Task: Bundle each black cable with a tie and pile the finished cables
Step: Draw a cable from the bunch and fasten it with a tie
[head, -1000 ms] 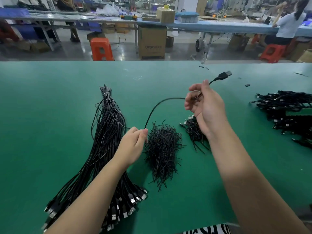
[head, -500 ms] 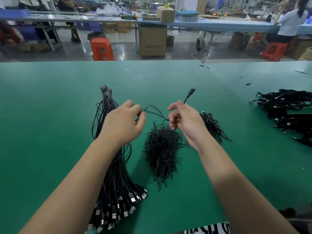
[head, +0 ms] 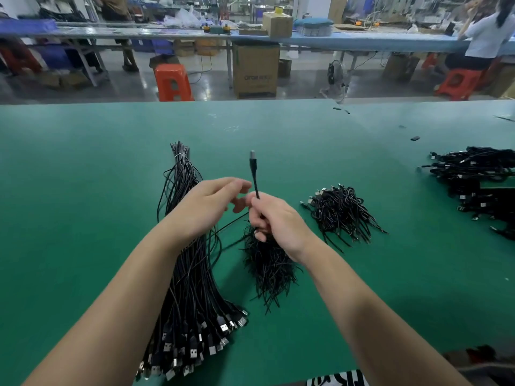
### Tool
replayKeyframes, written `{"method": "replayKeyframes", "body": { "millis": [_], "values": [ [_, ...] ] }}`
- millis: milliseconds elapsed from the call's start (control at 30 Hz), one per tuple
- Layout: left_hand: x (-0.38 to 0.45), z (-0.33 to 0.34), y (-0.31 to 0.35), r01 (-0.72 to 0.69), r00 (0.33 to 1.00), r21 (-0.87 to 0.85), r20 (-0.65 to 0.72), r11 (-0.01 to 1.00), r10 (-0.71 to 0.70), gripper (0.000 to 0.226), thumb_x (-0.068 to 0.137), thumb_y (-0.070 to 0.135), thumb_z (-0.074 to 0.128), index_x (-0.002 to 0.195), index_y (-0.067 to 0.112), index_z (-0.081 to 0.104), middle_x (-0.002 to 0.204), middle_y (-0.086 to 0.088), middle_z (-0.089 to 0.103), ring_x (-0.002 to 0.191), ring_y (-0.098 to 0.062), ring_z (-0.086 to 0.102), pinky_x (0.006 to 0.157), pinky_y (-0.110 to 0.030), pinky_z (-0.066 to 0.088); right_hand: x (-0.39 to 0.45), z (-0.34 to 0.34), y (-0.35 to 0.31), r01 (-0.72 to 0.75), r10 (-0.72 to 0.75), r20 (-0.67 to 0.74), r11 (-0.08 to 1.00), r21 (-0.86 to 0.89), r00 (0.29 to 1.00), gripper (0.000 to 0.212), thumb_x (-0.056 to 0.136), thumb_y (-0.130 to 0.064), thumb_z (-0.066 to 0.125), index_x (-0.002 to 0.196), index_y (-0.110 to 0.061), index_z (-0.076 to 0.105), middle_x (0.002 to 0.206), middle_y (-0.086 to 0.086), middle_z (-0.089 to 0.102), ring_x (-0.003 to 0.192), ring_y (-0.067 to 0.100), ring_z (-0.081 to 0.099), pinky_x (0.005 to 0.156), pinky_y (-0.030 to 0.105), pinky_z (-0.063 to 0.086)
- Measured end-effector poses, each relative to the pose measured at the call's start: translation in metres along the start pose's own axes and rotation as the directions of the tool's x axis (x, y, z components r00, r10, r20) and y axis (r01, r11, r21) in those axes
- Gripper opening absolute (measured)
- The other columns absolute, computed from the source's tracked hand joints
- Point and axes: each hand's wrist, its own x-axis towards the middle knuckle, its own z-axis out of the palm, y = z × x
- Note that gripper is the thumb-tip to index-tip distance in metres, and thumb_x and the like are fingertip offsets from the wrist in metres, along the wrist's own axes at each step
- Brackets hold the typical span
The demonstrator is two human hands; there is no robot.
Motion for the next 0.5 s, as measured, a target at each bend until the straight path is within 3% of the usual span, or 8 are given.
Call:
{"method": "replayKeyframes", "body": {
  "millis": [33, 100, 167, 267, 300, 400, 433, 500],
  "values": [
    [-0.002, 0.003, 0.008, 0.016, 1.0, -0.149, 0.019, 0.989, -0.013, 0.032, 0.106, 0.036, 0.044, 0.119, 0.024, 0.071, 0.099, 0.012, 0.073, 0.091, -0.001, 0.063, 0.087, -0.026, 0.048, -0.001, 0.002, 0.001, -0.01, 0.01, 0.008, 1.0, -0.009, 1.0, 0.032, 0.095, -0.035, 0.039, 0.093, -0.018, 0.066, 0.059, -0.011, 0.034, 0.055, 0.008, 0.03, 0.051, 0.026, 0.031],
    [-0.007, 0.009, 0.017, 0.034, 0.996, -0.206, 0.082, 0.978, -0.018, 0.037, 0.105, 0.038, 0.043, 0.125, 0.02, 0.069, 0.101, 0.01, 0.071, 0.076, 0.008, 0.06, 0.076, -0.009, 0.045, -0.003, 0.006, 0.001, -0.029, 0.03, 0.036, 0.999, -0.017, 0.999, 0.026, 0.094, -0.033, 0.04, 0.082, -0.026, 0.062, 0.056, -0.015, 0.035, 0.053, 0.007, 0.03, 0.053, 0.031, 0.026],
    [-0.009, 0.016, 0.021, 0.032, 0.99, -0.182, 0.14, 0.983, -0.007, 0.038, 0.106, 0.034, 0.042, 0.131, 0.018, 0.065, 0.116, 0.012, 0.07, 0.087, 0.015, 0.062, 0.076, -0.002, 0.042, -0.004, 0.007, 0.001, -0.047, 0.047, 0.063, 0.999, -0.006, 0.997, 0.017, 0.091, -0.028, 0.041, 0.078, -0.021, 0.049, 0.054, -0.016, 0.036, 0.052, 0.007, 0.029, 0.055, 0.038, 0.019],
    [-0.01, 0.021, 0.018, 0.044, 0.989, -0.248, 0.15, 0.968, -0.007, 0.039, 0.108, 0.027, 0.035, 0.133, 0.02, 0.064, 0.13, 0.012, 0.066, 0.118, 0.005, 0.058, 0.104, -0.018, 0.04, -0.007, 0.007, 0.002, -0.044, 0.038, 0.09, 0.997, 0.057, 0.995, 0.02, 0.093, -0.031, 0.042, 0.076, -0.024, 0.05, 0.058, -0.011, 0.036, 0.055, 0.008, 0.028, 0.056, 0.037, 0.017],
    [-0.01, 0.022, 0.017, 0.045, 0.991, -0.276, 0.137, 0.96, -0.007, 0.039, 0.108, 0.026, 0.034, 0.133, 0.02, 0.064, 0.129, 0.012, 0.067, 0.114, 0.003, 0.06, 0.104, -0.02, 0.041, -0.007, 0.006, 0.002, -0.04, 0.033, 0.086, 0.995, 0.09, 0.996, 0.021, 0.094, -0.034, 0.043, 0.079, -0.025, 0.055, 0.061, -0.009, 0.037, 0.057, 0.008, 0.029, 0.054, 0.033, 0.019],
    [-0.008, 0.021, 0.009, -0.016, 0.996, -0.289, 0.08, 0.957, 0.041, 0.041, 0.108, 0.027, 0.031, 0.13, 0.025, 0.066, 0.122, 0.014, 0.07, 0.078, -0.006, 0.054, 0.076, -0.014, 0.044, -0.009, 0.004, 0.006, -0.027, 0.02, 0.05, 0.988, 0.152, 0.999, 0.028, 0.097, -0.038, 0.043, 0.096, -0.012, 0.055, 0.068, -0.001, 0.037, 0.061, 0.009, 0.029, 0.052, 0.026, 0.023],
    [-0.008, 0.02, 0.007, -0.038, 0.995, -0.293, 0.079, 0.955, 0.064, 0.042, 0.107, 0.029, 0.031, 0.128, 0.025, 0.067, 0.119, 0.014, 0.072, 0.076, -0.007, 0.054, 0.075, -0.013, 0.044, -0.009, 0.004, 0.007, -0.018, 0.011, 0.048, 0.989, 0.144, 0.999, 0.029, 0.097, -0.037, 0.044, 0.095, -0.011, 0.057, 0.068, -0.001, 0.037, 0.061, 0.01, 0.029, 0.051, 0.025, 0.023],
    [-0.007, 0.021, 0.003, -0.052, 0.994, -0.332, 0.075, 0.942, 0.081, 0.047, 0.103, 0.032, 0.03, 0.126, 0.021, 0.068, 0.113, 0.01, 0.074, 0.093, -0.008, 0.067, 0.085, -0.018, 0.048, -0.012, 0.005, 0.009, 0.0, -0.008, 0.063, 0.992, 0.127, 0.998, 0.03, 0.098, -0.035, 0.044, 0.081, -0.019, 0.062, 0.064, -0.003, 0.042, 0.059, 0.009, 0.034, 0.052, 0.024, 0.027]
  ]
}}
